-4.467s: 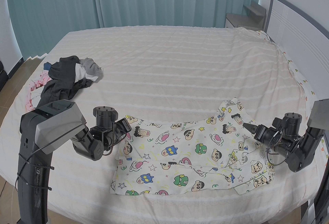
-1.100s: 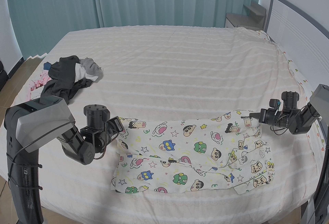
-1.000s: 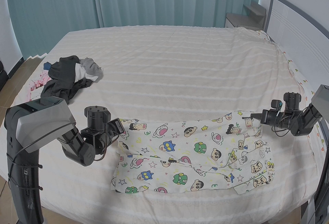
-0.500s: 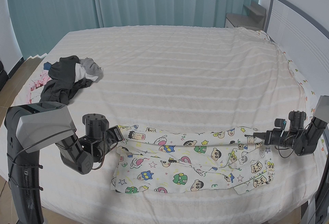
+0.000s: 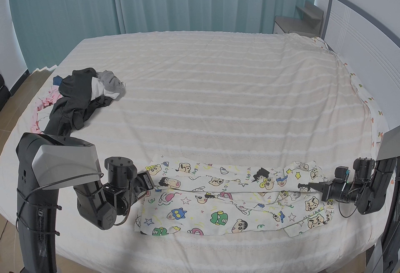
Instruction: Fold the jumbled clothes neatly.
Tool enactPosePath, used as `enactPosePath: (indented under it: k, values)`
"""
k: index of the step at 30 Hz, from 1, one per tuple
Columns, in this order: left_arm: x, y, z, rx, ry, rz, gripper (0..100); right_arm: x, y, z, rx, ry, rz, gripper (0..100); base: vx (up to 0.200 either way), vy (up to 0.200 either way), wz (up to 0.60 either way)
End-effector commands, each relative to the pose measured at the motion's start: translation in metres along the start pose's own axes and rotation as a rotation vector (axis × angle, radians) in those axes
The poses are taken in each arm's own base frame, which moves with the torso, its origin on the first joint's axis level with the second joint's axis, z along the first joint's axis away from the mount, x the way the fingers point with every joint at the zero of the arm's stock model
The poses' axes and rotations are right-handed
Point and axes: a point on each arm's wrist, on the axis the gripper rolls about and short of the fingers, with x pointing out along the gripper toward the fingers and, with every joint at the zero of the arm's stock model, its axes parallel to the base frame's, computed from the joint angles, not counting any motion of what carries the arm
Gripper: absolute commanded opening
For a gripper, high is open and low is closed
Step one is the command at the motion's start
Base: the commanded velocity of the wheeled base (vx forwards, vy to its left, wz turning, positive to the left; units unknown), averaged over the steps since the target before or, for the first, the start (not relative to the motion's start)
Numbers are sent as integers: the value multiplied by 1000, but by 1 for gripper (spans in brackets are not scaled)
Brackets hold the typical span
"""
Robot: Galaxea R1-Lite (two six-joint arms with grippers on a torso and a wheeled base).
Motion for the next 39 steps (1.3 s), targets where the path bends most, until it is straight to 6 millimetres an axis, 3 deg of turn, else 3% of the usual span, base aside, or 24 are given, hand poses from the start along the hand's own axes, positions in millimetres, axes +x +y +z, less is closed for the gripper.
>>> enactPosePath:
  k: [1, 15, 32, 33, 34, 39]
  values:
    - [2, 5, -13, 8, 29, 15, 0, -5, 4, -21, 36, 41, 1, 0, 0, 0, 0]
    - [0, 9, -21, 9, 34, 19, 0, -18, 12, -33, 41, 52, -3, 0, 0, 0, 0]
    - [-2, 12, -24, 9, 48, 28, 0, -29, 18, -31, 45, 53, 6, 0, 0, 0, 0]
    - [-2, 12, -24, 8, 49, 29, 100, -30, 18, -32, 46, 55, 6, 0, 0, 0, 0]
    - [-2, 12, -24, 8, 49, 29, 100, -30, 18, -32, 46, 55, 6, 100, 0, 0, 0]
    - [-3, 11, -18, -11, -15, 1, 100, -36, 16, -26, 38, 29, -12, 100, 0, 0, 0]
